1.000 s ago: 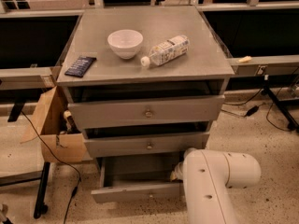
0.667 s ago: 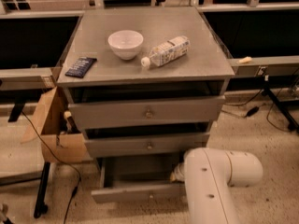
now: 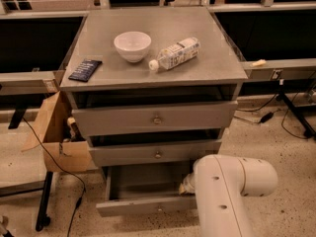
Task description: Open bottom drawer
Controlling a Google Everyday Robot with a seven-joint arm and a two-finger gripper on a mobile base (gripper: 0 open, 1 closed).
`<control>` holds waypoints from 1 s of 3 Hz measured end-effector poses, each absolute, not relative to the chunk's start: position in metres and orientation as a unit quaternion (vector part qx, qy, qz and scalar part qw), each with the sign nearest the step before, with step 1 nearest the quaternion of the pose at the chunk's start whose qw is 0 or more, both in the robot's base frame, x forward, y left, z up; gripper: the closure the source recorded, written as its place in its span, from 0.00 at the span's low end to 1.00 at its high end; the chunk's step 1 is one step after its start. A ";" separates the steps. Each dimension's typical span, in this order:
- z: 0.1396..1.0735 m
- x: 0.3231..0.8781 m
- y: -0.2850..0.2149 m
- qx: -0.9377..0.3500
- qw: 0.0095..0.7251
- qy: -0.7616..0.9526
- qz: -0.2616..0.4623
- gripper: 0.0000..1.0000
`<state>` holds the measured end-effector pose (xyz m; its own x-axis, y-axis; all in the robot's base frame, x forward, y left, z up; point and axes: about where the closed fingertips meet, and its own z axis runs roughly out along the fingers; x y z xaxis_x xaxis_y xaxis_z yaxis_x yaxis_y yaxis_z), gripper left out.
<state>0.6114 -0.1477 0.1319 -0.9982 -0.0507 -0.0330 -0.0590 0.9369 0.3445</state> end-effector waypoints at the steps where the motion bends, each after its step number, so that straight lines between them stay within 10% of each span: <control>1: 0.133 0.608 -0.144 -0.032 0.009 0.984 0.176 1.00; 3: 0.134 0.605 -0.139 -0.040 0.005 0.983 0.177 1.00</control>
Offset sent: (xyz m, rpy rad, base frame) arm -0.1865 0.1092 0.0325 0.0665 0.1324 0.3730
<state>0.6046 -0.1389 0.1336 -0.9968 -0.0765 -0.0230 -0.0798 0.9339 0.3486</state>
